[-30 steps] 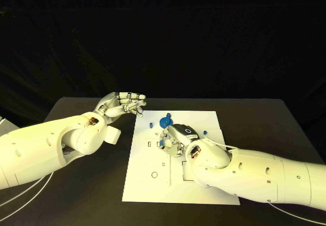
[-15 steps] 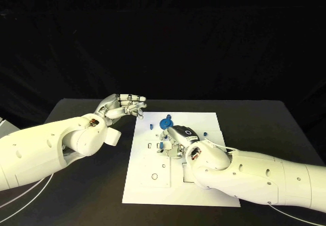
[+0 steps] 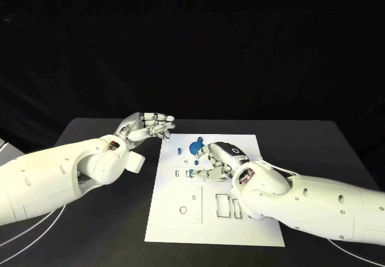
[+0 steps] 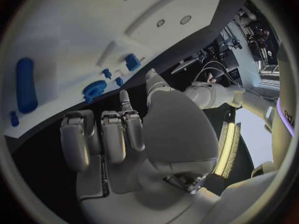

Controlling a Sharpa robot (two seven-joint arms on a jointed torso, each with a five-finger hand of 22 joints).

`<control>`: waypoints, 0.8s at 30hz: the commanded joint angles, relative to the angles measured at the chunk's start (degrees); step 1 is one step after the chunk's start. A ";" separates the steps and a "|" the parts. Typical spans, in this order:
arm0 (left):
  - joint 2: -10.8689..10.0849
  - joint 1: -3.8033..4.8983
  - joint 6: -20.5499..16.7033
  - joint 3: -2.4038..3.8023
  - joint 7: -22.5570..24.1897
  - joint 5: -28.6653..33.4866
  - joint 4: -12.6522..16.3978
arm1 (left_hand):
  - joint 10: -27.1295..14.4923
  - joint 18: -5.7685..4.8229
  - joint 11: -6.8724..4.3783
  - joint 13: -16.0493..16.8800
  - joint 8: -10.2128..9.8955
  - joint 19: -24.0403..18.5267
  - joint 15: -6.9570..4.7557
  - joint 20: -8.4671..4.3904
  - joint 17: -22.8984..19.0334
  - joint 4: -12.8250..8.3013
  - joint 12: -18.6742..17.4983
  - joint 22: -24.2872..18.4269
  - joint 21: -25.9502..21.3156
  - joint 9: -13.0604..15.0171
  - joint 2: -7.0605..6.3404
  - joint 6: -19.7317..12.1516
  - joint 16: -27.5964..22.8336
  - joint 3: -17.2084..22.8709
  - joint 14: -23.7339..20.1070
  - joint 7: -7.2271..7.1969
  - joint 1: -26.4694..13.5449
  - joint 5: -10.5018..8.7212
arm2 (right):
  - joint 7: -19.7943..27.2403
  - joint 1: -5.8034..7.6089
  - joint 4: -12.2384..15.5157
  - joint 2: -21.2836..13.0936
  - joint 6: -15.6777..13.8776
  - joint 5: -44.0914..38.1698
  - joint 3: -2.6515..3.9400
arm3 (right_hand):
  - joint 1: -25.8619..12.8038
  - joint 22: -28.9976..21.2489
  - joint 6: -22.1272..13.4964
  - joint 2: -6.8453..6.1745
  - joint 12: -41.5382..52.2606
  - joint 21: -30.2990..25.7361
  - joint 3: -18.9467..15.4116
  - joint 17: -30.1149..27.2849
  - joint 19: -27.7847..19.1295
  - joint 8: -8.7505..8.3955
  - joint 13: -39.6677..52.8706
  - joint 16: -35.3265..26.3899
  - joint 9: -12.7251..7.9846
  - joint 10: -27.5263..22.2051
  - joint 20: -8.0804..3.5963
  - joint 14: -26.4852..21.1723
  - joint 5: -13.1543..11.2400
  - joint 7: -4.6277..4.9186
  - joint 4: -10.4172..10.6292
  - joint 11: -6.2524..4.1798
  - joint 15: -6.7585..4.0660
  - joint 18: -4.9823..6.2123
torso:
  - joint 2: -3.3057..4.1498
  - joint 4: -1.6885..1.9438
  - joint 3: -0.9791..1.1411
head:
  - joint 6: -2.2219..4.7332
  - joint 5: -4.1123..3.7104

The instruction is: Assemble the parts on the task board

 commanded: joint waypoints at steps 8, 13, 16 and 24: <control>1.13 0.08 -0.23 0.03 -2.21 -2.91 -0.48 | 2.36 0.98 -1.87 0.80 1.65 9.18 -2.66 -2.55 2.79 1.31 2.90 0.18 3.67 0.58 -0.48 0.95 5.63 1.27 8.90 0.09 -1.22 -0.18 | 32.06 2.96 4.48 -7.27 -2.13 35.64 0.05 | 7.74 -15.16 -1.35 1.68 -23.96 -41.95 6.23 -25.69 -12.39 1.32 -10.17 -25.09 0.59 -17.19 -0.17 -6.63 6.06 -0.25 -0.48 0.15 -0.81 8.30 | -0.59 -0.92 0.40 | 0.25 0.59; 1.77 0.10 -0.64 0.03 -4.27 -5.08 -0.70 | 2.51 0.96 -2.03 0.97 1.84 11.12 -3.04 -3.04 4.08 1.65 3.33 0.38 4.73 0.64 -0.62 1.08 7.09 2.19 10.60 0.07 -1.25 -0.17 | 34.83 5.15 4.70 -10.64 -0.23 48.23 0.08 | 8.06 -35.06 -3.23 0.65 -45.66 -65.90 12.53 -42.46 -14.82 1.71 -30.50 -48.30 0.98 -27.03 0.26 -11.82 7.64 0.80 -0.45 0.68 0.32 10.19 | -0.95 -0.96 0.51 | 0.27 0.59; 2.21 0.10 -0.75 0.02 -6.34 -7.16 -0.95 | 2.68 0.94 -2.13 1.03 1.92 12.72 -3.24 -3.32 5.14 1.58 3.59 0.79 5.98 0.65 -0.76 1.13 8.37 3.33 11.84 0.06 -0.94 -0.15 | 35.52 6.25 3.82 -12.26 0.85 53.32 0.09 | 8.72 -45.17 -3.85 -0.58 -50.34 -73.62 17.19 -45.01 -9.76 2.61 -38.16 -55.71 1.58 -25.79 0.34 -9.65 7.65 1.01 -1.66 1.03 0.32 10.07 | -1.16 -0.96 0.54 | 0.19 0.55; 3.38 0.11 3.52 0.02 -15.83 -17.26 -1.37 | 5.44 -3.30 -3.15 3.62 3.31 25.75 -4.07 -4.17 18.77 2.01 8.01 28.63 24.87 1.08 -1.25 2.24 22.28 5.32 19.79 -0.55 -2.12 -0.09 | 35.25 7.57 0.11 -15.51 4.66 58.92 0.09 | 7.17 -47.57 -2.13 -0.20 -46.02 -70.33 19.03 -31.17 2.38 4.71 -38.36 -40.26 2.37 -22.70 -2.42 1.39 6.57 -0.68 -3.34 -0.94 -2.02 9.90 | -1.30 -0.86 0.68 | -0.14 0.50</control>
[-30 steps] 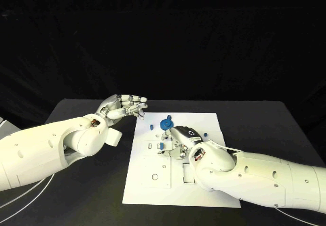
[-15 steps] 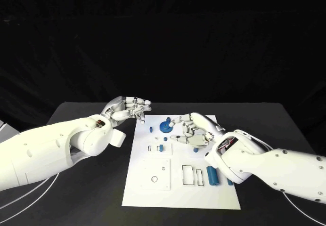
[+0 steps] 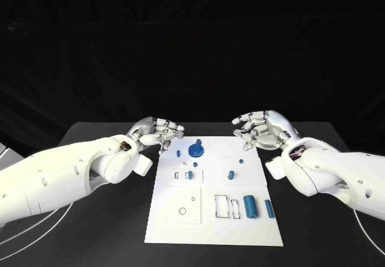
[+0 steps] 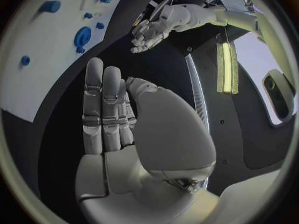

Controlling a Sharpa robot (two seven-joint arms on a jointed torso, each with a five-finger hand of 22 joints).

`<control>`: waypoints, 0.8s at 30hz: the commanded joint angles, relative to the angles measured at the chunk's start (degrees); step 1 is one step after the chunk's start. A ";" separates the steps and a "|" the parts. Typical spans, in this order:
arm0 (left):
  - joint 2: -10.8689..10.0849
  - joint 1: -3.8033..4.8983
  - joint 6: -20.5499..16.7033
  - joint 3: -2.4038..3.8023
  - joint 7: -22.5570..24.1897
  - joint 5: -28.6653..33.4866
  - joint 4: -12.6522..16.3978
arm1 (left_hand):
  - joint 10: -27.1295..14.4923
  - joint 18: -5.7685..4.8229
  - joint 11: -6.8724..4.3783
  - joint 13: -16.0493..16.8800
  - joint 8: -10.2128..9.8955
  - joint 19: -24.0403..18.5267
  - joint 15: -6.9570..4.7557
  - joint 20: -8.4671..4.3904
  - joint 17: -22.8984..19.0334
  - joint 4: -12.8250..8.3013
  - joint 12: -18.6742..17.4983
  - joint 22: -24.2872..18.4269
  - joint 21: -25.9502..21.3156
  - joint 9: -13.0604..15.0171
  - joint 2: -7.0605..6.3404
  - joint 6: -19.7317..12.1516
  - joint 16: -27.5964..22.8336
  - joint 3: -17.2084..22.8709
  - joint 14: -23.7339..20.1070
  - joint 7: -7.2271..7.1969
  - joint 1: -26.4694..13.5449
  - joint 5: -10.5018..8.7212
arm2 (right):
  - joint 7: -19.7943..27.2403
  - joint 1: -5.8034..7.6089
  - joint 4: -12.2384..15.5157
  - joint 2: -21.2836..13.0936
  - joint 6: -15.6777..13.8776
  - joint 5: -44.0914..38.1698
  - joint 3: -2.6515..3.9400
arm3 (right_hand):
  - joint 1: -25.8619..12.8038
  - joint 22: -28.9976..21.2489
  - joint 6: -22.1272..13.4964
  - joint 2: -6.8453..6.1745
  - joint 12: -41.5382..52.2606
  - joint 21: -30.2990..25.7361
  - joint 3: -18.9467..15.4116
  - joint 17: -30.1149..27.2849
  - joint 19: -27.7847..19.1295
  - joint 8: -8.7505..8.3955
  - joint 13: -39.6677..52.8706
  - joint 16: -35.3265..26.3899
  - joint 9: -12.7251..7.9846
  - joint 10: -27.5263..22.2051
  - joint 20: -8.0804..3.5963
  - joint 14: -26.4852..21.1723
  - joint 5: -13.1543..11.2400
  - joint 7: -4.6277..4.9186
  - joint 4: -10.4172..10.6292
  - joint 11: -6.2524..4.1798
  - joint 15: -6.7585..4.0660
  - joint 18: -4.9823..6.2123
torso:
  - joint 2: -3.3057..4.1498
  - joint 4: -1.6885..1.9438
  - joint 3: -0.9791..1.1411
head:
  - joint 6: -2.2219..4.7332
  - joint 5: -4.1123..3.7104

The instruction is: Assemble the parts on the task board

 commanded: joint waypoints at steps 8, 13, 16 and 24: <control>2.23 0.07 9.13 0.03 -20.85 -22.70 0.01 | -0.95 -5.28 -2.09 17.56 5.57 12.18 -1.46 -0.90 30.57 2.85 24.80 30.32 16.13 2.12 2.34 2.41 25.48 1.27 13.33 -1.78 -4.88 -0.14 | 1.83 0.82 -5.05 -2.15 9.09 5.22 0.00 | -4.63 41.86 0.20 -0.19 16.55 54.31 1.59 46.44 5.17 1.73 13.07 44.66 0.47 6.39 -1.26 5.88 1.64 -0.75 -0.56 -0.72 -0.61 -6.51 | 0.04 0.12 -0.01 | -0.50 -0.54; 3.48 0.24 12.91 0.04 -27.07 -28.77 -0.21 | -1.37 -5.01 -3.23 26.57 11.13 11.32 -2.39 -1.72 38.03 4.25 36.63 29.15 15.82 6.30 2.73 2.75 31.40 1.35 16.14 -3.15 -7.54 -0.24 | 2.01 1.24 -7.49 -2.32 10.22 3.38 0.00 | -5.57 51.95 0.58 -0.57 33.83 64.88 1.50 49.32 5.19 1.71 31.76 47.20 0.13 14.77 -1.21 6.09 1.43 -0.67 -1.76 -0.37 0.14 -8.10 | 0.07 0.02 0.00 | -0.78 -0.42; 4.59 0.71 15.70 0.04 -30.62 -32.32 -0.54 | 2.97 -5.06 -3.94 38.13 15.41 11.50 -2.91 -2.30 39.55 4.71 46.52 29.46 15.91 10.08 3.60 2.13 32.54 0.67 16.65 -3.98 -10.93 -0.21 | 1.89 1.49 -9.07 -2.26 10.85 2.40 0.00 | -6.90 55.80 0.58 -0.93 37.16 68.89 0.88 51.14 5.33 1.42 35.69 48.63 -0.19 16.29 -0.85 6.40 1.23 -0.45 -1.65 -0.26 0.38 -8.75 | 0.05 0.03 -0.05 | -0.91 -0.47; 6.92 2.13 20.09 -0.16 -36.82 -37.89 -1.11 | 6.10 -5.03 -4.47 45.90 19.42 11.43 -3.33 -2.77 40.12 4.95 52.61 29.29 15.79 14.66 3.62 1.28 32.95 -1.58 16.85 -4.65 -16.23 -0.28 | 1.59 1.74 -12.08 -1.68 10.90 1.04 0.01 | -7.90 57.53 0.73 -1.16 38.40 70.65 0.37 51.78 5.28 1.08 37.49 49.14 -0.53 16.86 -0.35 6.49 0.75 -0.33 -1.51 -0.01 0.61 -8.97 | 0.00 -0.08 -0.05 | -1.30 -0.54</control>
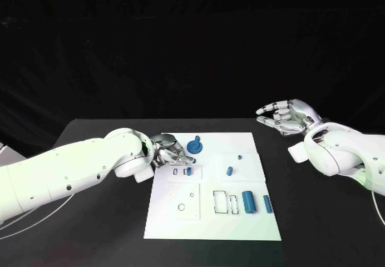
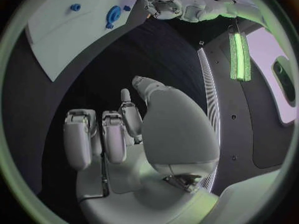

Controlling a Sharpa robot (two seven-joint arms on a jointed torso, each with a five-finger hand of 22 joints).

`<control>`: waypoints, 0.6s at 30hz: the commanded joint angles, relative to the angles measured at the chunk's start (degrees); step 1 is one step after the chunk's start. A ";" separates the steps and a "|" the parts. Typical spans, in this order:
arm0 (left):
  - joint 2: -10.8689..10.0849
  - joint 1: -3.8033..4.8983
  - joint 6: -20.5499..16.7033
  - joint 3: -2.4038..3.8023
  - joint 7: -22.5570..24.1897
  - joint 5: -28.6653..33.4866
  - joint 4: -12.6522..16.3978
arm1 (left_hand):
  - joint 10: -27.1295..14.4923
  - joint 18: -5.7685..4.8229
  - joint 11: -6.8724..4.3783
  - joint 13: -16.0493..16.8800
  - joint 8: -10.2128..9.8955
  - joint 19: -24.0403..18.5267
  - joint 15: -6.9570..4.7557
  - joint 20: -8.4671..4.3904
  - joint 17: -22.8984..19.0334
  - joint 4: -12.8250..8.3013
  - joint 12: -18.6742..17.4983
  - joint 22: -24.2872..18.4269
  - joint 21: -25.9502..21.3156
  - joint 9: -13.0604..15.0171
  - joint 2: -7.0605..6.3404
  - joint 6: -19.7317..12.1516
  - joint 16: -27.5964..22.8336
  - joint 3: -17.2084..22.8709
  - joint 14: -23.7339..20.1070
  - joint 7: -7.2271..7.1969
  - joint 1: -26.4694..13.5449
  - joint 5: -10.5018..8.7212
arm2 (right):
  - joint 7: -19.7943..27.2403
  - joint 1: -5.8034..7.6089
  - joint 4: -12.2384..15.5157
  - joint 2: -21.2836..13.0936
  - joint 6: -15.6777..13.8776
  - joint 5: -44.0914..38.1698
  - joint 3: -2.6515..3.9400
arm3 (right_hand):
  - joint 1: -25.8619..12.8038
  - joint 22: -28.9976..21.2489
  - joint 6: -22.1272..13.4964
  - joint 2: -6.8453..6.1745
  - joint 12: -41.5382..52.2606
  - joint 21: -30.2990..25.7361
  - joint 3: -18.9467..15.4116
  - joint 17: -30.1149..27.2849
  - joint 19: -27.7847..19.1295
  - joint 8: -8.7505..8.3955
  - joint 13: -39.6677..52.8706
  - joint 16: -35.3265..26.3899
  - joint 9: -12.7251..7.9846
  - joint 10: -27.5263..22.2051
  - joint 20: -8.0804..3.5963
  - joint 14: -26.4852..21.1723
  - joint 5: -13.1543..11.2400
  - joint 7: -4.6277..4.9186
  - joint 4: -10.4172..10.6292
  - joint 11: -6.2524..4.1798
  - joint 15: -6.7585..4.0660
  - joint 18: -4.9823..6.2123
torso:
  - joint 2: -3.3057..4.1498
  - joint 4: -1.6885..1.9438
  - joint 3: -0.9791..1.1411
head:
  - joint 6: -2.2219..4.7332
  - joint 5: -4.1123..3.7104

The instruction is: Assemble the parts on the task board

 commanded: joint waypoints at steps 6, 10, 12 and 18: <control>2.02 1.09 6.41 -0.29 -8.90 -7.59 -0.63 | 0.79 -0.14 -0.48 1.90 2.77 0.78 -0.91 -0.78 15.05 0.08 1.44 5.59 -0.11 3.65 -0.62 -0.45 0.36 -2.66 6.05 -0.61 -3.19 -0.24 | 0.54 0.13 -1.93 0.56 1.37 -2.19 0.02 | -0.70 9.40 -0.06 -0.14 -0.53 -0.88 -0.50 12.29 4.53 -0.52 -0.30 -0.66 -0.17 -0.50 0.37 5.34 -0.49 0.52 0.04 0.14 0.33 0.08 | -0.01 0.03 -0.04 | -0.42 -0.12; 2.73 1.38 6.71 -0.38 -9.93 -7.89 -0.86 | 0.74 -0.14 -0.62 2.15 3.46 0.78 -1.05 -0.93 15.05 0.14 1.58 5.59 -0.14 5.00 -0.62 -0.93 0.36 -3.99 6.05 -0.77 -4.63 -0.24 | 0.39 0.14 -2.30 0.88 1.11 -2.26 0.02 | -0.78 9.34 -0.14 -0.21 -0.64 -0.95 -0.56 12.21 4.49 -0.59 -0.38 -0.71 -0.21 -0.60 0.43 5.32 -0.52 0.54 0.06 0.16 0.35 0.10 | -0.03 -0.04 -0.01 | -0.59 -0.04; 2.95 1.48 6.98 -0.40 -10.32 -7.96 -0.97 | 0.78 -0.15 -0.68 2.27 3.70 0.83 -1.09 -0.97 15.05 0.15 1.66 5.67 -0.12 5.43 -0.53 -0.98 0.36 -4.41 6.05 -0.84 -5.06 -0.24 | 0.31 0.14 -2.42 1.01 1.04 -2.28 0.02 | -0.82 9.28 -0.21 -0.25 -0.84 -1.02 -0.59 12.17 4.45 -0.65 -0.57 -0.74 -0.24 -0.77 0.46 5.31 -0.55 0.56 0.07 0.18 0.36 0.12 | 0.00 -0.06 -0.04 | -0.64 -0.07; 3.49 1.72 8.31 -0.44 -11.24 -8.05 -1.54 | 0.89 -0.16 -0.93 2.64 4.77 0.86 -1.31 -1.15 15.05 0.13 1.88 5.72 -0.12 7.04 -0.27 -0.97 0.36 -5.63 6.05 -1.15 -5.91 -0.23 | -0.01 0.14 -2.74 1.30 0.94 -2.31 0.02 | -1.04 9.16 -0.41 -0.39 -1.27 -1.18 -0.76 12.05 4.35 -0.81 -0.95 -0.82 -0.32 -1.17 0.61 5.27 -0.70 0.61 0.14 0.24 0.42 0.17 | 0.01 0.05 -0.04 | -0.81 -0.14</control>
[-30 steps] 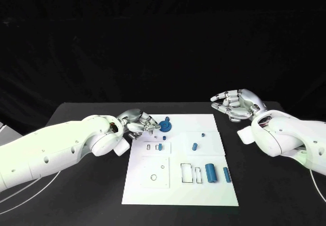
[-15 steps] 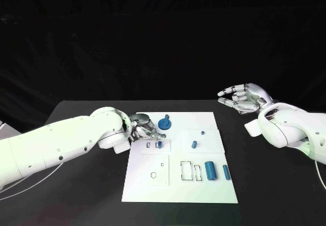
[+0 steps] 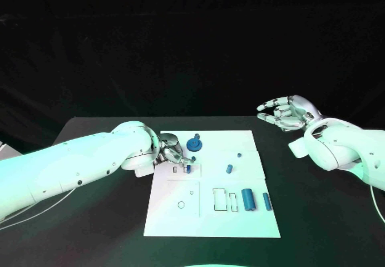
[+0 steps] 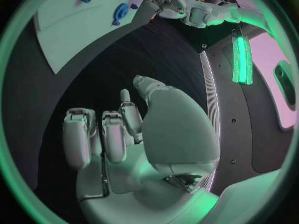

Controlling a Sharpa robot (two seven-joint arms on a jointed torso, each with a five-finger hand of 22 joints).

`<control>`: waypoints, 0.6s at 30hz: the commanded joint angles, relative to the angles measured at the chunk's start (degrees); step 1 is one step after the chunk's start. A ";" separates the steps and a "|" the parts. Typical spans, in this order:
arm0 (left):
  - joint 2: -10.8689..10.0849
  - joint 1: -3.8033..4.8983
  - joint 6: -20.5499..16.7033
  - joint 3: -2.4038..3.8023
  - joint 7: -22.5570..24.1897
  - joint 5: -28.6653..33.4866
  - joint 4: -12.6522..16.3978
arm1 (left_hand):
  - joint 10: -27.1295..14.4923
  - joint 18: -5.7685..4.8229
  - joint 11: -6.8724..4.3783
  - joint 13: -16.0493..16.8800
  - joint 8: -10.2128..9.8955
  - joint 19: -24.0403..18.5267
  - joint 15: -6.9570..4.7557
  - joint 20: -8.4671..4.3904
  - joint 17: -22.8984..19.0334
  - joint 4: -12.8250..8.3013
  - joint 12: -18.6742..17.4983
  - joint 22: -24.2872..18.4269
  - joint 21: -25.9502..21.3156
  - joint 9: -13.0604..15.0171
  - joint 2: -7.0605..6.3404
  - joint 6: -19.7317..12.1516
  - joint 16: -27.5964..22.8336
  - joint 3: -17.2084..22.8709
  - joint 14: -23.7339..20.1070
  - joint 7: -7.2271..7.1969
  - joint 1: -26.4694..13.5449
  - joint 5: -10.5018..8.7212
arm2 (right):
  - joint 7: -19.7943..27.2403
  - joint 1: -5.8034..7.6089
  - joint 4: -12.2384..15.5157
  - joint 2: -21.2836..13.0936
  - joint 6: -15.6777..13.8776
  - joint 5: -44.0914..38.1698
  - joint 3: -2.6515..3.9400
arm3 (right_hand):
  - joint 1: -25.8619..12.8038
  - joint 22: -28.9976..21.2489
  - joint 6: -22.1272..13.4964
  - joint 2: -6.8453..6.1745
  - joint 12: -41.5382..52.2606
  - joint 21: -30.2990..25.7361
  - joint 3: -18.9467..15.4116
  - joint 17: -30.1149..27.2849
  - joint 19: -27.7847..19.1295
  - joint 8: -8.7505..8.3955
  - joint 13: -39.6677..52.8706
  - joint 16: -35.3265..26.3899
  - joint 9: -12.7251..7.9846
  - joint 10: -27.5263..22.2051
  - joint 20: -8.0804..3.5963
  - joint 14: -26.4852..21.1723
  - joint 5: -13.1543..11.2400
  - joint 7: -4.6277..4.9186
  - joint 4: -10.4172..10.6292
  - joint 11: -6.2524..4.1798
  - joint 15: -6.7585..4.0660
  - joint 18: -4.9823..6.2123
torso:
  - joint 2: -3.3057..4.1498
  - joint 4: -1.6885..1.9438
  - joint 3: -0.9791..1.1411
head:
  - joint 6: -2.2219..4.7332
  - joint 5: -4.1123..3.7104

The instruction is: Assemble the parts on the task board

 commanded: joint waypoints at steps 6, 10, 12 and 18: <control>0.83 0.24 3.63 -0.08 -2.17 -1.07 -0.47 | 0.09 -0.18 -0.26 0.04 0.71 1.08 -0.57 -0.61 15.07 -0.09 0.27 5.76 -0.12 0.89 -0.11 -0.29 0.36 -1.08 6.05 -0.35 -0.91 -0.23 | -0.09 0.02 -0.35 0.36 0.65 -0.80 0.02 | -0.62 9.12 -0.19 0.12 -0.67 -0.42 -0.42 11.95 4.30 -0.43 -0.39 -0.37 -0.13 -0.76 0.64 5.24 -0.28 0.33 0.09 0.05 0.45 0.19 | 0.02 0.11 0.00 | -0.20 -0.12; 1.15 0.38 4.13 -0.21 -2.14 -1.02 -0.68 | 0.09 -0.19 -0.27 0.09 0.78 1.10 -0.58 -0.63 15.07 -0.08 0.29 5.80 -0.11 1.05 -0.11 -0.35 0.36 -1.24 6.05 -0.37 -1.01 -0.23 | -0.20 0.01 -0.59 0.59 0.69 -0.80 0.02 | -0.62 9.12 -0.19 0.12 -0.67 -0.42 -0.42 11.95 4.30 -0.43 -0.39 -0.37 -0.13 -0.76 0.64 5.24 -0.28 0.33 0.09 0.05 0.45 0.19 | 0.02 0.06 -0.01 | -0.32 -0.13; 1.36 0.51 4.37 -0.33 -2.13 -0.98 -0.90 | 0.10 -0.19 -0.28 0.11 0.82 1.11 -0.59 -0.63 15.07 -0.08 0.30 5.81 -0.11 1.14 -0.11 -0.37 0.36 -1.33 6.05 -0.37 -1.06 -0.23 | -0.26 0.00 -0.71 0.68 0.67 -0.80 0.01 | -0.68 9.01 -0.22 0.13 -0.86 -0.55 -0.44 11.87 4.25 -0.46 -0.57 -0.43 -0.15 -0.92 0.68 5.22 -0.29 0.34 0.13 0.06 0.46 0.22 | 0.01 0.09 -0.01 | -0.35 -0.08; 1.96 0.75 4.85 -0.60 -1.85 -0.92 -1.78 | 0.09 -0.20 -0.31 0.13 0.93 1.13 -0.60 -0.64 15.07 -0.09 0.31 5.85 -0.10 1.32 -0.05 -0.39 0.36 -1.47 6.05 -0.40 -1.14 -0.23 | -0.33 -0.02 -0.85 0.94 0.58 -0.81 0.01 | -0.72 8.87 -0.25 0.13 -1.03 -0.71 -0.46 11.79 4.20 -0.49 -0.74 -0.48 -0.16 -1.07 0.70 5.19 -0.30 0.35 0.15 0.07 0.47 0.26 | 0.05 0.07 0.01 | -0.48 -0.02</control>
